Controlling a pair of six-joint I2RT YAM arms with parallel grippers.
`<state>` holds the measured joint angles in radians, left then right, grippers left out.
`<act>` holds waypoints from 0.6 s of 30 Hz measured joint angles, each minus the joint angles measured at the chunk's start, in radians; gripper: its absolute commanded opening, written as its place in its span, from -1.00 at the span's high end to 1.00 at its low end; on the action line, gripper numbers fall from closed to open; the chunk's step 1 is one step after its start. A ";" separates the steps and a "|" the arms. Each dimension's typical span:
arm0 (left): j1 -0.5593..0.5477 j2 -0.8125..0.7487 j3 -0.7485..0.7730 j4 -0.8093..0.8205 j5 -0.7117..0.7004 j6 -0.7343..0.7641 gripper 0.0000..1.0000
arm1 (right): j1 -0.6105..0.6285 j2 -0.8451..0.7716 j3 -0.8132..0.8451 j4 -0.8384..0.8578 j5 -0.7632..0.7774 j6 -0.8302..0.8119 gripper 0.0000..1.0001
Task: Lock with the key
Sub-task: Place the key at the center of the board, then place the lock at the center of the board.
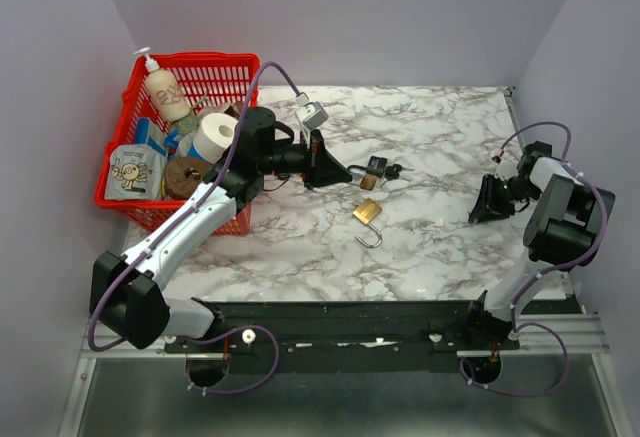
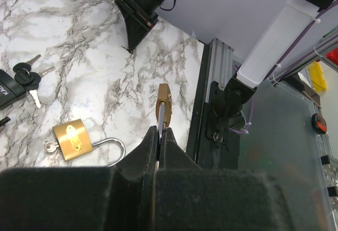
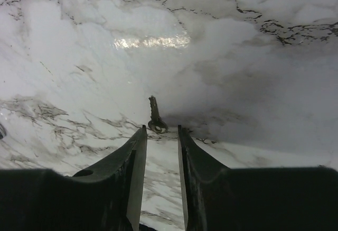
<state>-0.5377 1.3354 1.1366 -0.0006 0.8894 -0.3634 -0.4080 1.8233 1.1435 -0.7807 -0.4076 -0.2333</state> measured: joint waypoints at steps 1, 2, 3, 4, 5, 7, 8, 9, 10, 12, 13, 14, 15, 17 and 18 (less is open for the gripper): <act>0.000 -0.001 0.000 0.000 0.000 0.000 1.00 | 0.000 0.000 0.005 -0.007 0.001 -0.003 0.07; 0.000 -0.002 0.000 -0.001 0.000 0.000 1.00 | 0.000 -0.003 0.013 -0.019 0.000 -0.004 0.00; 0.000 -0.004 0.000 -0.005 0.000 0.000 1.00 | 0.000 -0.010 0.019 -0.031 -0.002 -0.010 -0.07; 0.000 -0.006 0.000 -0.009 0.000 0.000 1.00 | 0.000 -0.025 0.031 -0.054 -0.012 -0.025 -0.12; 0.000 -0.008 0.000 -0.019 0.000 0.000 1.00 | 0.004 -0.042 0.043 -0.072 -0.025 -0.033 -0.24; 0.000 -0.010 0.000 -0.047 -0.001 -0.001 1.00 | 0.027 -0.106 0.079 -0.109 -0.048 -0.079 -0.40; 0.000 -0.009 0.000 -0.060 -0.001 -0.003 1.00 | 0.053 -0.148 0.096 -0.119 -0.054 -0.095 -0.83; -0.001 -0.006 0.000 -0.081 -0.003 -0.005 1.00 | 0.074 -0.221 0.116 -0.122 -0.063 -0.125 -0.97; -0.001 -0.002 0.002 -0.104 -0.003 -0.009 1.00 | 0.142 -0.256 0.123 -0.121 -0.069 -0.129 -1.00; -0.001 0.013 0.004 -0.132 -0.002 -0.024 1.00 | 0.266 -0.374 0.127 -0.098 -0.079 -0.154 -1.00; -0.002 0.026 0.005 -0.146 -0.002 -0.035 1.00 | 0.328 -0.436 0.128 -0.089 -0.083 -0.163 -1.00; -0.003 0.035 0.005 -0.156 -0.002 -0.045 1.00 | 0.401 -0.493 0.129 -0.079 -0.087 -0.172 -1.00; -0.004 0.047 0.005 -0.168 -0.003 -0.060 1.00 | 0.459 -0.539 0.133 -0.075 -0.093 -0.181 -1.00; -0.008 0.064 0.005 -0.191 -0.007 -0.089 1.00 | 0.554 -0.611 0.147 -0.074 -0.102 -0.201 -1.00; -0.010 0.068 0.006 -0.201 -0.010 -0.098 1.00 | 0.593 -0.631 0.153 -0.074 -0.100 -0.211 -1.00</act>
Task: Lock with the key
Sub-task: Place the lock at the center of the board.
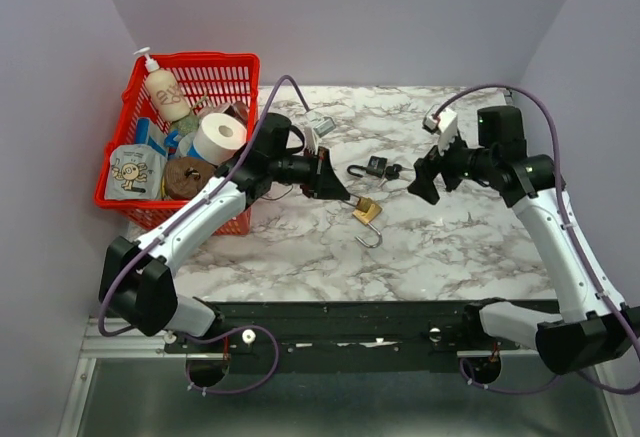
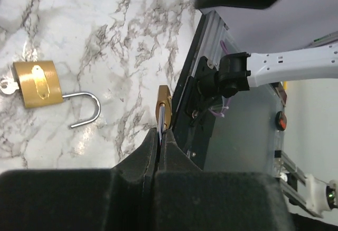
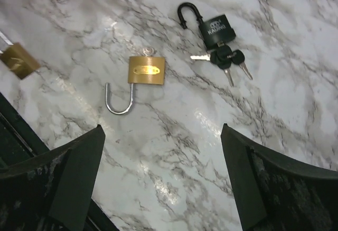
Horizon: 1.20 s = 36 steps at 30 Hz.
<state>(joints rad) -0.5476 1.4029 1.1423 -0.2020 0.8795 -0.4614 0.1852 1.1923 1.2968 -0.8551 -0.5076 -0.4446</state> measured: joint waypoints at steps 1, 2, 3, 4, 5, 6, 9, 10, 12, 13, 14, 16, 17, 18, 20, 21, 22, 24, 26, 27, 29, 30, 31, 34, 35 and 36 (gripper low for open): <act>-0.001 0.005 0.003 -0.017 -0.007 -0.014 1.00 | 0.032 -0.012 0.003 0.000 0.002 -0.006 -1.00; -0.002 0.010 0.008 -0.028 -0.012 -0.025 1.00 | 0.071 -0.019 0.004 0.001 0.005 -0.012 -1.00; -0.003 0.020 0.012 -0.036 -0.016 -0.044 1.00 | 0.108 -0.022 0.004 -0.001 0.016 -0.017 -1.00; -0.003 0.026 0.014 -0.038 -0.020 -0.057 1.00 | 0.147 -0.022 0.003 0.000 0.028 -0.021 -1.00; -0.003 0.036 0.015 -0.038 -0.021 -0.081 1.00 | 0.192 -0.022 0.003 0.001 0.039 -0.024 -1.00; -0.002 0.042 0.015 -0.037 -0.021 -0.097 1.00 | 0.232 -0.020 0.003 0.000 0.050 -0.027 -1.00; -0.003 0.062 0.014 -0.023 -0.021 -0.156 1.00 | 0.334 -0.011 0.004 -0.002 0.068 -0.027 -1.00; -0.003 0.068 0.014 -0.018 -0.021 -0.172 1.00 | 0.359 -0.005 0.004 -0.002 0.069 -0.027 -1.00; -0.003 0.079 0.014 -0.010 -0.020 -0.195 1.00 | 0.394 0.009 0.006 -0.002 0.071 -0.026 -1.00; -0.003 0.082 0.014 -0.006 -0.019 -0.203 1.00 | 0.405 0.015 0.007 -0.003 0.071 -0.024 -1.00; -0.003 0.087 0.014 -0.001 -0.017 -0.212 1.00 | 0.415 0.021 0.007 -0.002 0.072 -0.024 -1.00; -0.003 0.090 0.013 0.010 -0.010 -0.230 1.00 | 0.432 0.031 0.007 -0.002 0.074 -0.024 -0.98; -0.003 0.090 0.013 0.020 -0.006 -0.240 1.00 | 0.439 0.036 0.007 -0.002 0.076 -0.024 -0.96; -0.003 0.090 0.013 0.029 -0.002 -0.248 1.00 | 0.450 0.040 0.007 0.000 0.078 -0.024 -0.96; -0.003 0.090 0.012 0.049 0.007 -0.263 1.00 | 0.468 0.046 0.007 0.002 0.082 -0.024 -0.90; -0.003 0.090 0.011 0.057 0.011 -0.269 1.00 | 0.476 0.047 0.007 0.003 0.087 -0.025 -0.89; -0.003 0.090 0.010 0.068 0.016 -0.275 1.00 | 0.483 0.048 0.007 0.004 0.093 -0.026 -0.86; -0.005 0.090 0.008 0.082 0.023 -0.286 1.00 | 0.493 0.051 0.007 0.010 0.104 -0.028 -0.77; -0.006 0.090 0.007 0.091 0.028 -0.292 1.00 | 0.502 0.056 0.007 0.018 0.114 -0.029 -0.71; -0.006 0.090 0.006 0.093 0.030 -0.295 1.00 | 0.505 0.058 0.007 0.021 0.118 -0.031 -0.66; -0.006 0.090 0.005 0.101 0.034 -0.299 1.00 | 0.513 0.061 0.007 0.025 0.131 -0.037 -0.55; -0.006 0.090 0.005 0.106 0.037 -0.302 1.00 | 0.517 0.063 0.007 0.027 0.137 -0.041 -0.50; -0.006 0.090 0.004 0.110 0.039 -0.304 1.00 | 0.520 0.064 0.007 0.031 0.145 -0.045 -0.44; -0.006 0.090 -0.004 0.127 0.045 -0.315 1.00 | 0.527 0.067 0.002 0.043 0.166 -0.053 -0.26; -0.006 0.090 -0.009 0.135 0.049 -0.320 1.00 | 0.528 0.068 0.001 0.045 0.170 -0.055 -0.15; -0.006 0.090 -0.013 0.140 0.051 -0.325 1.00 | 0.529 0.068 -0.001 0.047 0.175 -0.056 -0.09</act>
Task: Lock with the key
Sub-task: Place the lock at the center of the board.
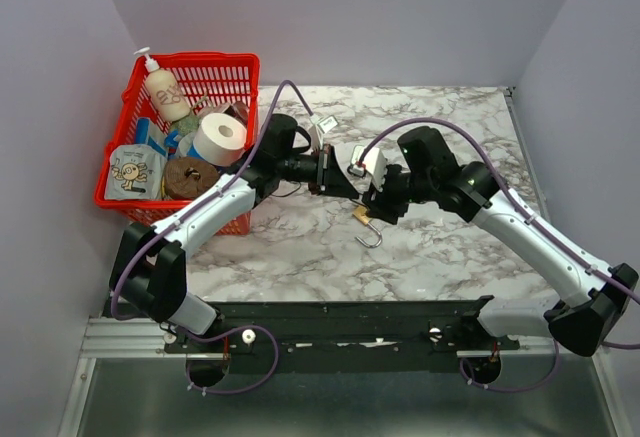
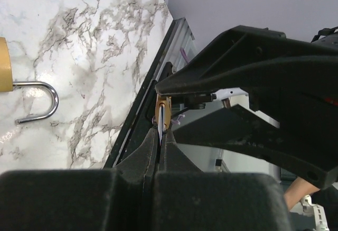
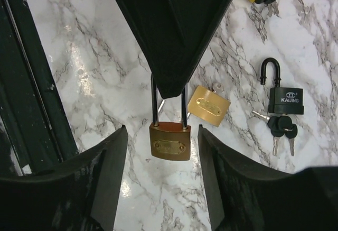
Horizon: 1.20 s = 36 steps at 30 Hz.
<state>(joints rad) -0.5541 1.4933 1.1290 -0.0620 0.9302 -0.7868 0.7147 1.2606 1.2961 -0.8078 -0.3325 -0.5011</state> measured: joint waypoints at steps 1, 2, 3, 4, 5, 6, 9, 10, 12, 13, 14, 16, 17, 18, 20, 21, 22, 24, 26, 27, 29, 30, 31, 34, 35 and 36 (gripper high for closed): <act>0.000 0.000 -0.004 0.004 0.002 -0.003 1.00 | 0.000 0.001 -0.002 0.002 0.005 -0.002 -0.06; 0.000 0.000 -0.008 0.009 0.003 -0.005 1.00 | 0.000 0.001 -0.005 0.003 0.009 -0.005 -0.06; 0.000 0.000 -0.011 0.012 0.005 -0.008 1.00 | 0.000 0.002 -0.007 0.003 0.013 -0.006 -0.06; 0.000 0.000 -0.013 0.014 0.006 -0.008 1.00 | 0.000 0.002 -0.009 0.003 0.015 -0.008 -0.10; 0.000 0.000 -0.016 0.016 0.006 -0.010 1.00 | 0.000 0.002 -0.012 0.003 0.018 -0.009 -0.23; -0.001 0.000 -0.017 0.018 0.008 -0.012 1.00 | 0.000 0.003 -0.014 0.003 0.021 -0.010 -0.25; -0.002 -0.001 -0.021 0.023 0.013 -0.016 1.00 | 0.000 0.003 -0.023 0.003 0.029 -0.015 -0.28; -0.003 -0.001 -0.022 0.023 0.014 -0.017 1.00 | 0.000 0.003 -0.026 0.003 0.032 -0.016 -0.27; -0.003 -0.001 -0.023 0.024 0.020 -0.019 1.00 | 0.001 0.005 -0.029 0.003 0.035 -0.017 -0.17; -0.003 -0.001 -0.024 0.027 0.022 -0.021 1.00 | 0.001 0.006 -0.029 0.003 0.037 -0.017 -0.12; -0.003 -0.001 -0.026 0.029 0.023 -0.022 1.00 | 0.001 0.006 -0.029 0.003 0.038 -0.017 0.02; -0.003 -0.001 -0.028 0.035 0.024 -0.023 1.00 | 0.001 0.007 -0.029 0.003 0.039 -0.020 0.23; -0.004 -0.001 -0.029 0.040 0.024 -0.024 1.00 | 0.002 0.007 -0.029 0.001 0.039 -0.019 0.42; -0.003 -0.002 -0.029 0.047 0.024 -0.025 1.00 | 0.003 0.007 -0.029 0.000 0.039 -0.022 0.51; -0.003 -0.003 -0.032 0.052 0.025 -0.026 1.00 | 0.005 0.007 -0.029 0.000 0.041 -0.023 0.73; -0.004 -0.003 -0.032 0.055 0.025 -0.026 1.00 | 0.004 0.007 -0.029 0.000 0.043 -0.023 0.79; -0.004 -0.003 -0.032 0.056 0.025 -0.026 0.92 | 0.005 0.007 -0.030 0.000 0.043 -0.024 0.85; -0.003 -0.003 -0.032 0.057 0.027 -0.026 0.47 | 0.005 0.007 -0.030 0.002 0.044 -0.022 0.99; -0.004 -0.003 -0.032 0.060 0.027 -0.027 0.28 | 0.005 0.006 -0.030 0.003 0.045 -0.019 0.99; -0.004 -0.003 -0.032 0.061 0.029 -0.028 0.16 | 0.005 0.006 -0.031 0.003 0.048 -0.015 0.99; -0.004 -0.005 -0.032 0.061 0.031 -0.024 0.04 | 0.005 0.006 -0.035 0.003 0.053 -0.010 0.99; -0.002 -0.013 -0.031 0.052 0.029 -0.010 -0.21 | 0.004 0.006 -0.046 0.001 0.058 0.003 0.99; -0.002 -0.013 -0.031 0.051 0.029 -0.008 -0.34 | 0.004 0.006 -0.046 0.001 0.058 0.003 0.99; 0.018 -0.031 -0.023 0.028 0.019 0.011 -0.41 | -0.029 0.007 -0.052 -0.005 0.051 0.023 0.99; 0.028 -0.039 -0.018 0.014 0.011 0.025 -0.41 | -0.055 0.007 -0.055 -0.009 0.036 0.032 0.99; 0.043 -0.047 -0.009 0.001 -0.001 0.038 -0.42 | -0.101 0.008 -0.056 -0.013 0.028 0.051 0.99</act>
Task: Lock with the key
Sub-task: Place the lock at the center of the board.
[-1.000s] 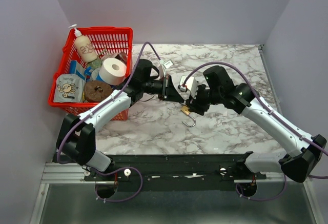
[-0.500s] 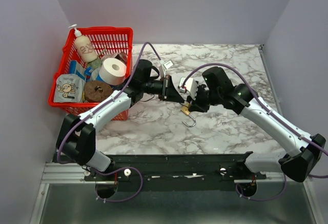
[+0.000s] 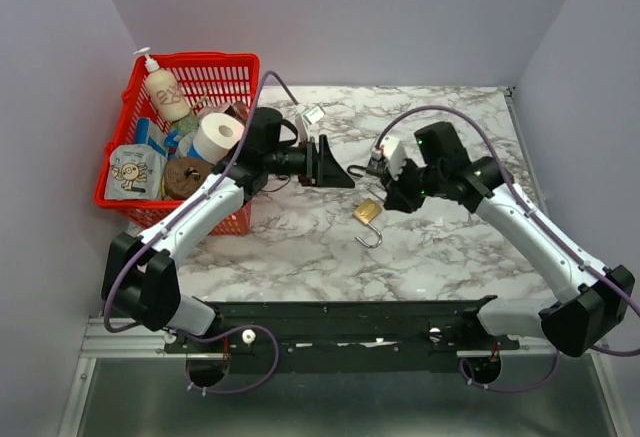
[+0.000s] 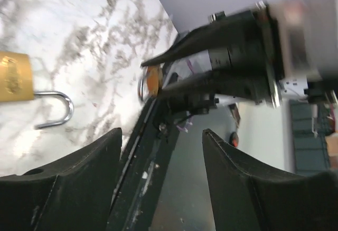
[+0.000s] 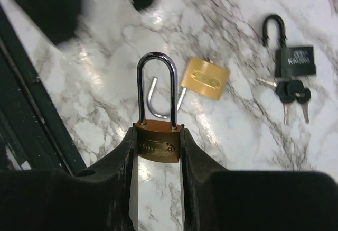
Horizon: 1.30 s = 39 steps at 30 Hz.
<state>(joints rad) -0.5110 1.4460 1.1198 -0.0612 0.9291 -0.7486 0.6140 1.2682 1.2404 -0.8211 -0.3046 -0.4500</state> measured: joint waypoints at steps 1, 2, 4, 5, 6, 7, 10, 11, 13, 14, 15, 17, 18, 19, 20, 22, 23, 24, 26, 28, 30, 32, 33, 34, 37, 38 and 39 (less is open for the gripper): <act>0.012 -0.007 0.008 -0.011 -0.008 0.010 -0.57 | -0.051 0.002 -0.002 -0.005 -0.010 0.016 0.99; 0.024 -0.015 0.018 -0.026 -0.027 0.030 -0.62 | -0.104 0.004 -0.007 -0.009 -0.017 0.032 0.99; 0.047 -0.040 0.043 -0.074 -0.078 0.085 -0.89 | -0.207 0.016 -0.023 -0.016 -0.019 0.067 0.99; 0.053 -0.055 0.053 -0.091 -0.109 0.108 -0.97 | -0.257 0.027 -0.036 -0.018 -0.016 0.085 0.99; 0.056 -0.072 0.061 -0.108 -0.140 0.136 -0.98 | -0.299 0.038 -0.052 -0.021 -0.014 0.100 0.99; 0.056 -0.094 0.067 -0.122 -0.170 0.164 -0.97 | -0.343 0.058 -0.068 -0.029 -0.011 0.115 0.99; 0.055 -0.162 0.088 -0.156 -0.269 0.241 -0.98 | -0.462 0.153 -0.108 -0.060 -0.008 0.159 0.99; 0.054 -0.187 0.103 -0.166 -0.314 0.268 -0.97 | -0.495 0.188 -0.117 -0.065 -0.006 0.172 0.99; 0.053 -0.219 0.130 -0.170 -0.396 0.307 -0.97 | -0.567 0.257 -0.132 -0.069 0.000 0.202 0.99; 0.053 -0.235 0.144 -0.169 -0.434 0.323 -0.98 | -0.601 0.290 -0.137 -0.070 0.002 0.216 0.99; 0.053 -0.248 0.150 -0.167 -0.470 0.338 -0.97 | -0.628 0.319 -0.140 -0.070 0.005 0.230 0.99; 0.054 -0.290 0.146 -0.158 -0.532 0.377 -0.98 | -0.678 0.362 -0.148 -0.061 0.020 0.257 0.98; 0.055 -0.310 0.137 -0.151 -0.555 0.389 -0.98 | -0.690 0.375 -0.153 -0.059 0.031 0.269 0.97; 0.056 -0.331 0.120 -0.136 -0.570 0.402 -0.98 | -0.694 0.382 -0.158 -0.057 0.039 0.278 0.95; 0.056 -0.351 0.103 -0.125 -0.582 0.412 -0.97 | -0.694 0.387 -0.161 -0.054 0.050 0.288 0.93; 0.056 -0.383 0.074 -0.113 -0.602 0.424 -0.97 | -0.694 0.395 -0.163 -0.046 0.066 0.309 0.85; 0.056 -0.389 0.067 -0.113 -0.610 0.428 -0.98 | -0.694 0.400 -0.163 -0.038 0.077 0.320 0.82; 0.056 -0.388 0.067 -0.113 -0.615 0.430 -0.98 | -0.694 0.405 -0.163 -0.031 0.086 0.327 0.81; 0.056 -0.379 0.066 -0.114 -0.624 0.432 -0.97 | -0.695 0.420 -0.163 -0.016 0.111 0.346 0.80; 0.056 -0.372 0.061 -0.113 -0.630 0.433 -0.97 | -0.703 0.443 -0.163 -0.005 0.132 0.358 0.78; 0.056 -0.371 0.053 -0.114 -0.634 0.435 -0.97 | -0.712 0.470 -0.163 0.000 0.153 0.372 0.76; 0.056 -0.371 0.049 -0.114 -0.637 0.435 -0.97 | -0.716 0.484 -0.162 0.001 0.159 0.380 0.70; 0.056 -0.371 0.048 -0.114 -0.640 0.435 -0.97 | -0.718 0.488 -0.159 0.000 0.161 0.384 0.67; 0.056 -0.371 0.048 -0.114 -0.642 0.436 -0.97 | -0.718 0.491 -0.157 0.000 0.163 0.389 0.63; 0.056 -0.371 0.048 -0.114 -0.647 0.439 -0.97 | -0.720 0.504 -0.143 0.000 0.166 0.400 0.63; 0.056 -0.371 0.048 -0.114 -0.650 0.439 -0.97 | -0.720 0.507 -0.140 -0.003 0.166 0.402 0.63; 0.056 -0.371 0.048 -0.113 -0.652 0.439 -0.97 | -0.720 0.510 -0.138 -0.004 0.166 0.405 0.62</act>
<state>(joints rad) -0.4545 1.0752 1.1675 -0.1745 0.2775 -0.3096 -0.1062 1.7786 1.1027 -0.8253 -0.1383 -0.0448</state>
